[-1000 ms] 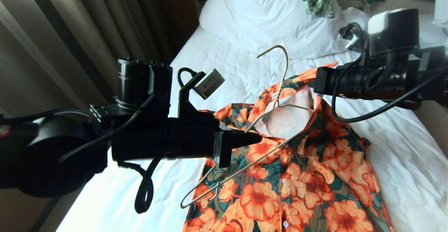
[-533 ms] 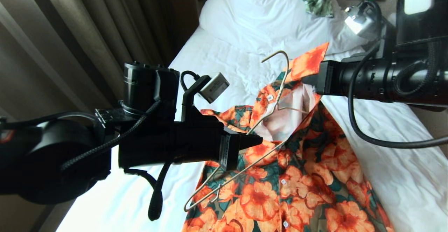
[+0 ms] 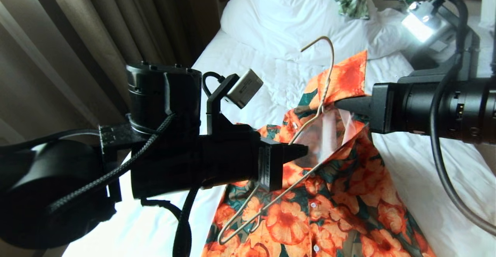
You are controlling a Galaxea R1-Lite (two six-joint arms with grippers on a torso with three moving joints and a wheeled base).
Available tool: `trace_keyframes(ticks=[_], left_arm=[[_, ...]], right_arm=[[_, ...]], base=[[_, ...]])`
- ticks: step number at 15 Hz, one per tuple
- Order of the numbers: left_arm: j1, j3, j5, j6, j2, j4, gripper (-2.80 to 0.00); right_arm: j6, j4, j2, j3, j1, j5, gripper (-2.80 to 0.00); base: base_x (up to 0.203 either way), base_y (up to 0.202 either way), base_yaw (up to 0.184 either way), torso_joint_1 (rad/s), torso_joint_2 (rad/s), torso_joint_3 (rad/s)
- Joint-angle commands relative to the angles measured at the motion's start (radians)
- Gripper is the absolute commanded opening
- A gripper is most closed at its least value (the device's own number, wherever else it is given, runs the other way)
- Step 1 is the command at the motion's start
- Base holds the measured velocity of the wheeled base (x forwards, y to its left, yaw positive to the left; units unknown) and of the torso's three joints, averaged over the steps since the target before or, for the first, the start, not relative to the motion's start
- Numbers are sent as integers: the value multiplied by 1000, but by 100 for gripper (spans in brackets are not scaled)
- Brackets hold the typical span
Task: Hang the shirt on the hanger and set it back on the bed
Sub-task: Hook one side of the shirt onto the hanger
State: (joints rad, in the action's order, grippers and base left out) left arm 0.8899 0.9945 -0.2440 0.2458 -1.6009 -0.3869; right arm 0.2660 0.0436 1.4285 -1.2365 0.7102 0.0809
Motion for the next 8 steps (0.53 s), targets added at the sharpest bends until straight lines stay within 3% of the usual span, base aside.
trace_keyframes(ticks=[1, 3, 5, 8], left_arm=[[15, -19, 7, 7, 4, -24, -280], [18, -61, 12, 19, 2, -84, -280], [31, -126, 18, 46, -15, -218, -280], [55, -159, 104, 53, -79, -355, -280]], right_arm=[[0, 11, -68, 25, 22, 0, -280], [-18, 46, -113, 37, 26, 0, -280], [-42, 57, -153, 50, 29, 0, -280], [-64, 59, -220, 95, 29, 0, -280]], base=[[0, 0, 0, 0, 0, 0], [0, 0, 0, 0, 0, 0], [0, 0, 0, 0, 0, 0], [0, 0, 0, 0, 0, 0]])
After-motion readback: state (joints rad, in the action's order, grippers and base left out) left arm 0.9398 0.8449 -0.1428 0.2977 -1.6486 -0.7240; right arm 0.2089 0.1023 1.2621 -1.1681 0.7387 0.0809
